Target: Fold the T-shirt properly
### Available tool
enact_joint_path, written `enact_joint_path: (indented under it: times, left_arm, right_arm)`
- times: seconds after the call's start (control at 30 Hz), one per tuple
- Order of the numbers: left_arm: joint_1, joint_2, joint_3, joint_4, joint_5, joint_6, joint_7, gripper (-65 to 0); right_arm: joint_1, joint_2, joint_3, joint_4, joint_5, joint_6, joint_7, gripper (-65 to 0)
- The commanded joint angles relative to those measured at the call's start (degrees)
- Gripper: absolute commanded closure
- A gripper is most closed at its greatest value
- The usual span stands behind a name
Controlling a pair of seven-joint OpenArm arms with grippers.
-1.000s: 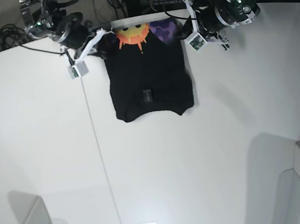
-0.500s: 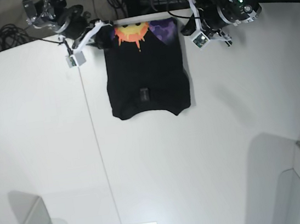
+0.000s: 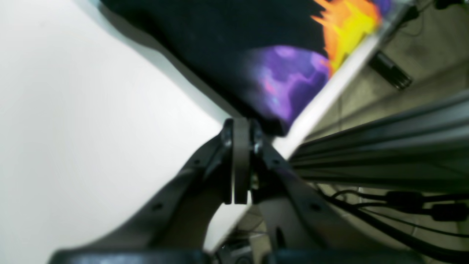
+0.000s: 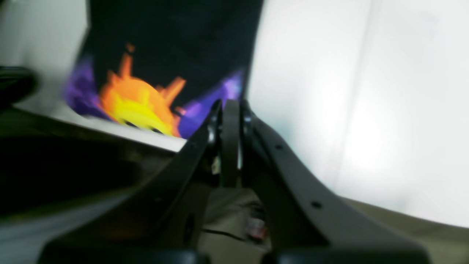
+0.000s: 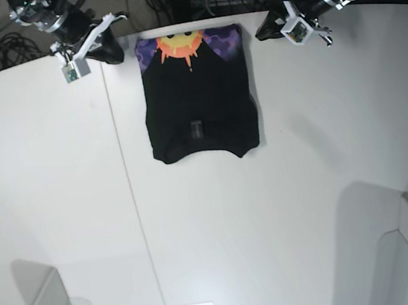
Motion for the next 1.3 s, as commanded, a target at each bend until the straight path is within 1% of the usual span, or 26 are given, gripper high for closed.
enact_joint_path:
  times: [0.0, 0.07, 0.13, 0.2, 0.23, 0.3, 0.4, 0.5, 0.57, 0.6, 0.7, 0.77, 0.8, 0.87, 0.97, 1.0, 1.17, 1.27]
  left_arm:
    - [0.6, -0.2, -0.3, 0.2, -1.2, -0.5, -4.6, 0.0]
    - [2.3, -0.1, -1.2, -1.5, 0.8, -0.5, -10.3, 0.0]
    - [3.7, 0.2, -1.4, -3.4, 5.5, -0.5, -15.3, 0.0]
    - [5.6, 0.4, -1.4, -5.3, 10.2, -0.5, -19.8, 0.0]
    - [6.5, 0.5, -1.3, -6.0, 11.8, -0.5, -21.8, 0.0]
    - [8.5, 1.3, -1.3, -7.8, 12.7, -0.5, -25.6, 0.0]
    - [11.2, 1.5, -1.4, -9.9, 12.7, -0.5, -29.6, 0.0]
    - [13.4, 1.5, -1.4, -13.1, 13.0, -0.5, -33.0, 0.0]
    - [14.1, 1.6, -1.4, -15.8, 13.0, -0.5, -34.7, 0.0]
    - [14.2, 1.7, -1.3, -17.2, 13.1, -0.5, -35.3, 0.0]
    - [14.2, 2.9, -1.2, -22.2, 13.2, -0.5, -37.3, 0.0]
    - [14.2, 2.9, -0.6, -25.6, 13.3, -0.5, -38.8, 0.0]
    - [14.0, 3.1, -0.5, -27.4, 13.3, -0.5, -39.6, 0.0]
    - [13.4, 3.7, 0.1, -32.0, 13.3, -0.5, -40.9, 0.0]
    - [10.2, 4.1, 1.8, -38.0, 13.0, -0.5, -40.6, 0.0]
    - [9.2, 4.5, 2.5, -40.6, 12.7, -0.5, -40.6, 0.0]
    - [4.1, 7.5, 3.5, -52.6, 13.2, -0.5, -40.6, 0.0]
    - [1.0, 9.5, 3.5, -59.6, 13.2, -0.5, -40.6, 0.0]
  right_arm:
    - [-1.4, 0.1, 0.1, 0.9, -2.2, 0.4, 1.3, 0.0]
    - [-2.8, -0.2, 0.2, 0.9, -9.0, 0.4, 2.2, 0.0]
    - [-4.7, -1.7, 0.2, 0.9, -15.0, 0.4, 3.9, 0.0]
    - [-6.7, -2.1, 0.2, 0.9, -19.6, 0.5, 6.2, 0.0]
    - [-7.5, -2.0, 0.2, 0.9, -21.0, 0.5, 7.0, 0.0]
    - [-9.4, -2.0, 0.9, 0.9, -23.4, 0.6, 8.1, 0.0]
    - [-11.9, -2.1, 4.9, 0.9, -24.1, 0.8, 9.2, 0.0]
    - [-14.1, -2.0, 7.9, 0.9, -24.2, 0.9, 8.9, 0.0]
    - [-15.4, -1.9, 8.9, 0.8, -24.3, 1.3, 8.7, 0.0]
    - [-15.9, -1.9, 9.2, 0.7, -24.3, 2.6, 8.5, 0.0]
    - [-16.6, -1.9, 9.2, -1.3, -24.4, 9.1, 5.5, 0.0]
    - [-15.9, -1.9, 9.2, -3.9, -24.4, 12.1, 3.6, 0.0]
    - [-15.4, -1.9, 9.2, -5.5, -24.4, 12.8, 3.2, 0.0]
    - [-14.0, -1.9, 9.1, -9.8, -24.4, 13.1, 3.2, 0.0]
    - [-11.2, -1.7, 8.7, -16.3, -24.5, 13.1, 3.2, 0.0]
    - [-10.0, -1.1, 8.6, -18.6, -24.9, 13.2, 3.2, 0.0]
    - [-4.7, -0.5, 4.7, -29.3, -28.8, 13.2, 3.2, 0.0]
    - [-1.1, -0.6, 4.3, -36.0, -31.4, 13.2, 3.2, 0.0]
